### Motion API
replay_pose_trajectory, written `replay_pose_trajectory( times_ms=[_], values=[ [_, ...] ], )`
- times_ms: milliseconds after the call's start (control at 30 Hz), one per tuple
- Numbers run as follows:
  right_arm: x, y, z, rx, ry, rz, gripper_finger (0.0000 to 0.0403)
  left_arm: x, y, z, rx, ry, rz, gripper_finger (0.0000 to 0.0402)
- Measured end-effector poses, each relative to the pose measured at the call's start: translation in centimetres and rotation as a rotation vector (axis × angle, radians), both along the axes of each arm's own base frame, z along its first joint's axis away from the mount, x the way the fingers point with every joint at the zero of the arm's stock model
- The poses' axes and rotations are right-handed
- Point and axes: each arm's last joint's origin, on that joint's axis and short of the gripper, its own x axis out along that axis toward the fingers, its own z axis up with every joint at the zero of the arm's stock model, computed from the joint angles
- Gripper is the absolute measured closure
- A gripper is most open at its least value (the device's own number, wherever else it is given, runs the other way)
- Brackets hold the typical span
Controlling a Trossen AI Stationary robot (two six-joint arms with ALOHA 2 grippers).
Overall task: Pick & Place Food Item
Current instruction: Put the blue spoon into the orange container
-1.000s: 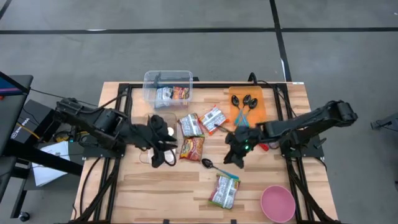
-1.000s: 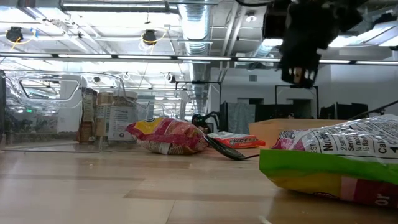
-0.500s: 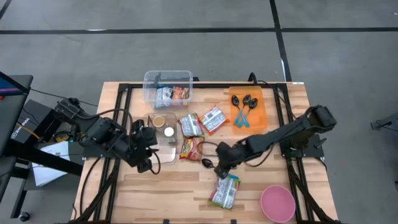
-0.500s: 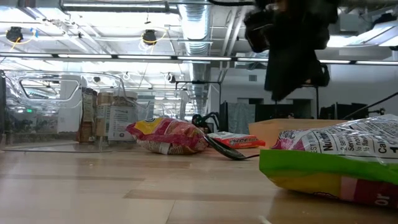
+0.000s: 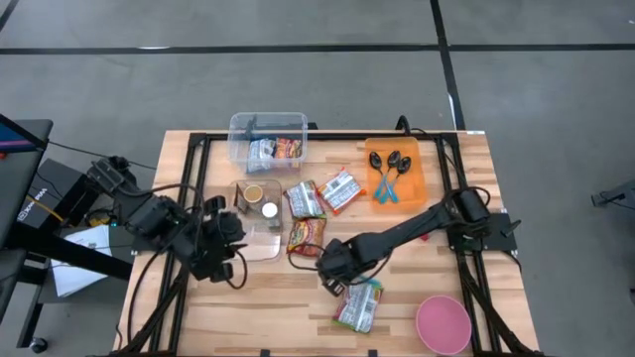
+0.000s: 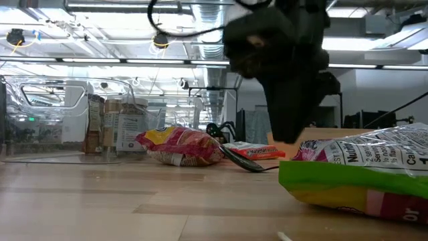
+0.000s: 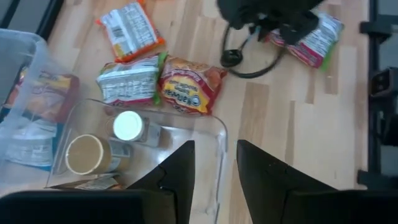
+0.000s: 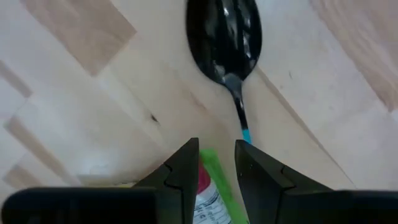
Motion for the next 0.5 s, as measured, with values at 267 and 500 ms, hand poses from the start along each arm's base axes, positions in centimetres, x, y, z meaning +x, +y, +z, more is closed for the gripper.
replay_pose_trajectory(
  times_ms=[267, 500],
  values=[
    [0.14, -0.48, -0.32, -0.001, 0.027, -0.015, 0.0305, -0.71, -1.0, 0.0, -0.002, 0.0, -0.054, 0.0289],
    [-0.12, -0.47, -0.91, -0.021, 0.03, 0.031, 0.0305, -0.64, -1.03, 0.06, 0.004, -0.018, -0.048, 0.0289]
  ],
)
